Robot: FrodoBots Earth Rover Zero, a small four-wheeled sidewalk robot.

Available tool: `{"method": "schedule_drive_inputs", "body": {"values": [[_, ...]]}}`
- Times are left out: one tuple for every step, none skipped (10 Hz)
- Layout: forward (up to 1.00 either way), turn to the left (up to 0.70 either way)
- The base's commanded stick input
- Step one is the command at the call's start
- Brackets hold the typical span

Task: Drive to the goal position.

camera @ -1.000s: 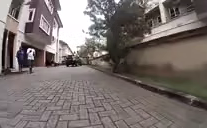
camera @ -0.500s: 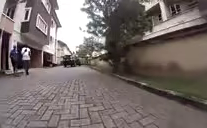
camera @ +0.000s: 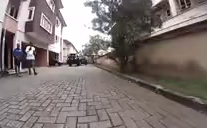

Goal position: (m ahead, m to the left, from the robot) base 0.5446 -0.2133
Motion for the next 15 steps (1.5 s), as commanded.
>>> {"method": "schedule_drive_inputs", "body": {"values": [[0.70, 0.00], [0.70, 0.00], [0.70, 0.00], [0.70, 0.00], [0.70, 0.00], [0.70, 0.00], [0.70, 0.00], [0.70, 0.00], [0.70, 0.00], [0.70, 0.00], [0.70, 0.00], [0.70, 0.00], [0.70, 0.00], [0.70, 0.00], [0.70, 0.00]]}}
